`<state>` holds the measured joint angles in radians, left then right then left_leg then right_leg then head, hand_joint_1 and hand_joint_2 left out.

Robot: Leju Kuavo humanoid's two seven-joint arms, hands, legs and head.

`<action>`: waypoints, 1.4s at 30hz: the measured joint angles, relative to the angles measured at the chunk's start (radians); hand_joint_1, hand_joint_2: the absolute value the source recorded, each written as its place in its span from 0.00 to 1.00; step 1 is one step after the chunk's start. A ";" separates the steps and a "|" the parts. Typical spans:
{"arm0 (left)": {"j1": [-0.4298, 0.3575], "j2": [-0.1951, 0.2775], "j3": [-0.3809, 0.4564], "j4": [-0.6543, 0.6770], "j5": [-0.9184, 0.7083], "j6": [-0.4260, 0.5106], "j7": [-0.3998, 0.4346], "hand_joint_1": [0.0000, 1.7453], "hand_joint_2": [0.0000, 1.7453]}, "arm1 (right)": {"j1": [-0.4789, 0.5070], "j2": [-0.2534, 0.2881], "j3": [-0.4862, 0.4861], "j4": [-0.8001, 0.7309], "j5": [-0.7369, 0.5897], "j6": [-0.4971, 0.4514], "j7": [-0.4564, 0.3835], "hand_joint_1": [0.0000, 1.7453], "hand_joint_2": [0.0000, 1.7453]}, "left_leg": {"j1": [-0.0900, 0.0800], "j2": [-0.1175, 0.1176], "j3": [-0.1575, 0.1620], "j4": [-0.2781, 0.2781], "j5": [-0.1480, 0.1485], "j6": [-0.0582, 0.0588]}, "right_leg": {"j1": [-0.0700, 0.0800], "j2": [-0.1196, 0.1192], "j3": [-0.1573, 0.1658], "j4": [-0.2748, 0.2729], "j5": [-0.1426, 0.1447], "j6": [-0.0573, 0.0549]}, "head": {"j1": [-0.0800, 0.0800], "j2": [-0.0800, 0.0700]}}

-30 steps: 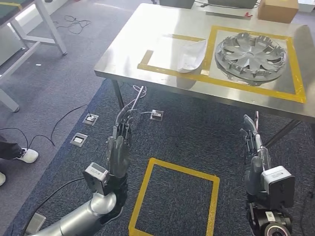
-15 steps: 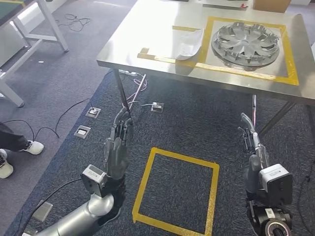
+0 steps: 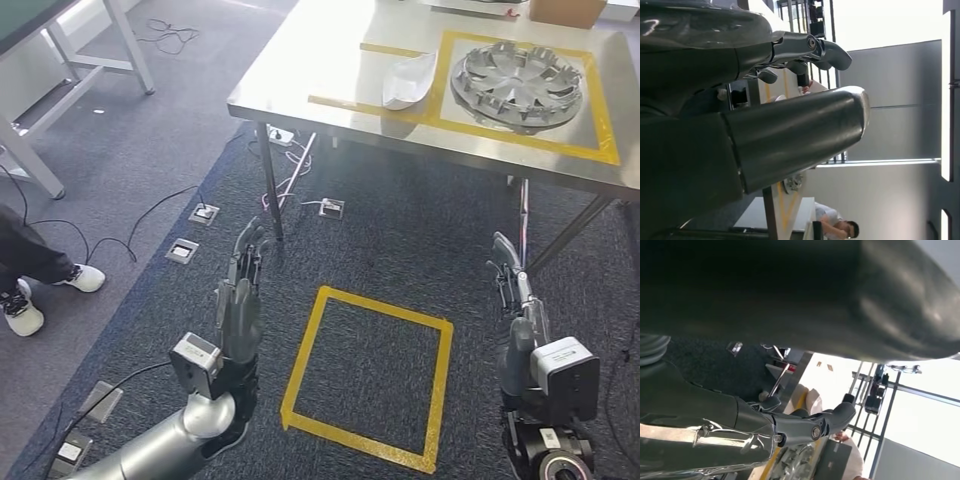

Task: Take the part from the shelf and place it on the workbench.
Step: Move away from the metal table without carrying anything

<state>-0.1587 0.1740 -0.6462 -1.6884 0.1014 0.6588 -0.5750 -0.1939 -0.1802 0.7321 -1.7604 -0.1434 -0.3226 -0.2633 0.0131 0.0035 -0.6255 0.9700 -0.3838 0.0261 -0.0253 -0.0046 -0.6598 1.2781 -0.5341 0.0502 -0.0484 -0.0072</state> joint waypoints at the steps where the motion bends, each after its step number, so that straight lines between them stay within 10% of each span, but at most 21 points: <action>1: 0.001 0.000 0.000 0.000 -0.001 0.001 0.002 0.00 0.00 | 0.000 0.000 0.000 0.000 0.000 0.001 0.001 0.00 0.00 | -0.001 0.000 -0.017 0.000 0.013 -0.003 | 0.002 0.001 0.042 -0.031 0.033 -0.005 | 0.000 0.000; 4: 0.003 -0.001 0.000 -0.001 -0.007 0.002 0.005 0.00 0.00 | -0.005 0.000 0.000 0.001 0.003 0.001 0.007 0.00 0.00 | -0.002 0.001 -0.040 -0.001 0.045 -0.017 | 0.013 0.001 0.214 -0.259 0.018 -0.025 | -0.001 0.000; 6: 0.004 -0.001 0.000 -0.002 -0.010 0.002 0.008 0.00 0.00 | -0.010 0.000 0.001 0.001 0.011 0.000 0.013 0.00 0.00 | -0.001 0.002 -0.039 -0.010 0.066 -0.031 | 0.022 0.000 0.256 -0.349 -0.010 -0.034 | 0.000 0.000; 9: 0.007 0.001 0.000 -0.004 -0.012 0.002 0.009 0.00 0.00 | -0.012 0.000 0.002 0.001 0.019 -0.001 0.019 0.00 0.00 | 0.003 0.000 -0.051 0.002 0.045 -0.047 | 0.017 -0.011 0.235 -0.363 0.022 -0.054 | 0.001 0.000; 13: 0.013 0.003 0.000 -0.004 -0.012 -0.001 0.010 0.00 0.00 | -0.012 0.000 0.005 0.002 0.028 -0.001 0.023 0.00 0.00 | 0.006 -0.002 -0.121 0.234 -0.116 -0.061 | 0.016 -0.035 0.195 -0.364 0.060 -0.067 | -0.004 0.000; 15: 0.016 0.005 0.000 -0.003 -0.012 -0.005 0.010 0.00 0.00 | -0.011 0.000 0.007 0.003 0.031 -0.001 0.026 0.00 0.00 | 0.006 0.000 -0.110 0.275 -0.086 -0.064 | 0.017 -0.049 0.180 -0.359 0.072 -0.065 | -0.006 0.000; 17: 0.017 0.005 0.000 -0.004 -0.012 -0.007 0.009 0.00 0.00 | -0.011 0.000 0.008 0.003 0.032 -0.001 0.028 0.00 0.00 | 0.004 0.019 -0.029 0.173 -0.035 -0.059 | 0.018 -0.065 0.165 -0.350 0.077 -0.061 | -0.010 0.000; 20: 0.014 0.005 0.000 -0.005 -0.012 -0.009 0.009 0.00 0.00 | -0.011 0.000 0.009 0.003 0.034 -0.002 0.028 0.00 0.00 | -0.010 0.057 0.076 0.006 -0.040 -0.039 | 0.024 -0.090 0.156 -0.337 0.078 -0.049 | -0.014 0.000; 24: 0.016 0.004 0.000 -0.006 -0.011 -0.015 0.008 0.00 0.00 | -0.012 0.000 0.009 0.002 0.035 -0.003 0.029 0.00 0.00 | -0.005 0.024 0.079 -0.031 -0.041 -0.011 | 0.025 -0.082 0.140 -0.307 0.055 -0.028 | -0.009 0.000; 29: 0.018 0.000 0.000 -0.006 -0.011 -0.018 0.007 0.00 0.00 | -0.007 0.000 0.010 0.004 0.036 0.000 0.029 0.00 0.00 | -0.002 -0.026 0.061 -0.034 -0.022 0.001 | 0.016 -0.001 0.028 -0.025 -0.084 -0.015 | 0.003 0.000; 31: 0.020 0.000 0.000 -0.006 -0.011 -0.017 0.007 0.00 0.00 | -0.006 0.000 0.010 0.006 0.036 0.002 0.029 0.00 0.00 | -0.002 -0.052 0.056 -0.031 -0.016 -0.002 | 0.014 0.004 0.059 -0.074 -0.039 -0.017 | 0.003 0.000; 34: 0.020 0.000 0.000 -0.006 -0.011 -0.015 0.007 0.00 0.00 | -0.007 0.000 0.010 0.008 0.036 0.005 0.028 0.00 0.00 | -0.003 -0.087 0.048 -0.025 -0.008 -0.014 | 0.008 0.058 0.164 -0.287 0.048 -0.023 | 0.003 0.000; 37: 0.022 0.000 0.000 -0.007 -0.015 -0.010 0.009 0.00 0.00 | -0.007 0.000 0.010 0.009 0.036 0.010 0.027 0.00 0.00 | -0.003 -0.116 0.028 -0.023 0.008 -0.036 | 0.007 0.066 0.180 -0.331 0.050 -0.029 | 0.001 0.000; 39: 0.026 0.002 0.000 -0.007 -0.018 -0.006 0.010 0.00 0.00 | -0.007 0.001 0.010 0.009 0.036 0.013 0.027 0.00 0.00 | -0.003 -0.098 0.012 -0.007 -0.001 -0.047 | 0.004 0.042 0.181 -0.334 0.060 -0.040 | -0.002 0.000; 42: 0.028 0.004 0.000 -0.008 -0.021 -0.001 0.015 0.00 0.00 | -0.006 0.002 0.009 0.009 0.036 0.014 0.027 0.00 0.00 | -0.003 -0.027 -0.067 0.160 -0.096 -0.058 | 0.005 0.003 0.170 -0.338 0.071 -0.053 | -0.012 0.000</action>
<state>-0.1304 0.1783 -0.6458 -1.6968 0.0805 0.6578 -0.5603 -0.2001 -0.1781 0.7414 -1.7512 -0.1076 -0.3084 -0.2368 0.0104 -0.0239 -0.6927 1.1303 -0.4799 -0.0316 -0.0208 -0.0013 -0.4899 0.9399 -0.4632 -0.0033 -0.0604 -0.0072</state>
